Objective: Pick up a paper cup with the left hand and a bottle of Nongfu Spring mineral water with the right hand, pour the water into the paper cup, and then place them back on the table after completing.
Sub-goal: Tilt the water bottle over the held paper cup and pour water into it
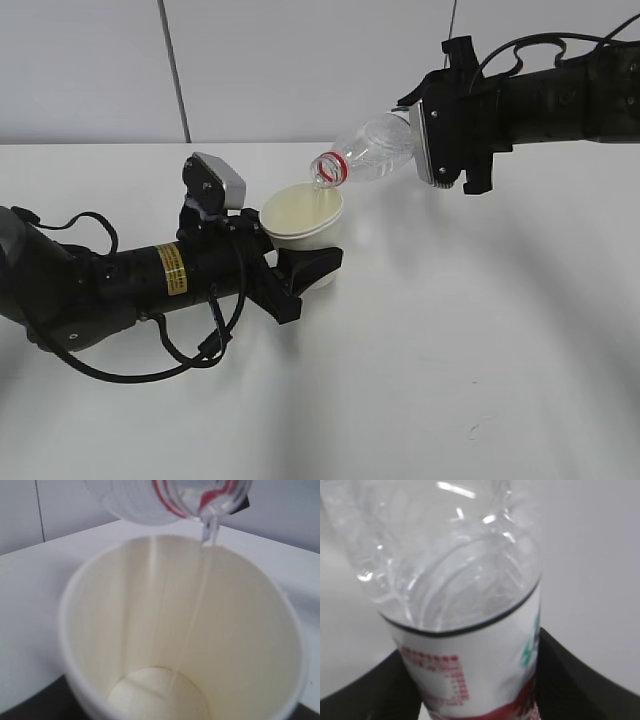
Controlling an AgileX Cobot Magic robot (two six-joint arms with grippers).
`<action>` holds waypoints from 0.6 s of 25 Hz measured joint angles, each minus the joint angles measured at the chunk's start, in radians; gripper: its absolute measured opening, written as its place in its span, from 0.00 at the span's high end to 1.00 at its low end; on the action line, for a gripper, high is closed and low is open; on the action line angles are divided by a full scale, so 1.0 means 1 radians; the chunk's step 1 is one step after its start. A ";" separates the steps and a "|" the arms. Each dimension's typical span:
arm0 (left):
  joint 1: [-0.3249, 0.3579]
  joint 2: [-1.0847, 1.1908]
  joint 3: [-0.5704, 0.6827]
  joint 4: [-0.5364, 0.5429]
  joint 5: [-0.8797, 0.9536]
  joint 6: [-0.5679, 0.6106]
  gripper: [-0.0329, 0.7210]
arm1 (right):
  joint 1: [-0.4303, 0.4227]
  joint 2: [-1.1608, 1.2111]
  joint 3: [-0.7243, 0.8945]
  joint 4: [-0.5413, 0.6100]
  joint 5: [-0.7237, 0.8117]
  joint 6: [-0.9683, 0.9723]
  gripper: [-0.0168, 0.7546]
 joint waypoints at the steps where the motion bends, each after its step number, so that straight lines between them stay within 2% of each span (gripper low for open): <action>1: 0.000 0.000 0.000 0.000 0.000 0.000 0.41 | 0.000 0.000 0.000 0.000 0.000 -0.001 0.41; 15: 0.000 0.000 0.000 0.010 0.000 0.000 0.41 | 0.000 0.000 -0.023 0.000 0.000 -0.010 0.41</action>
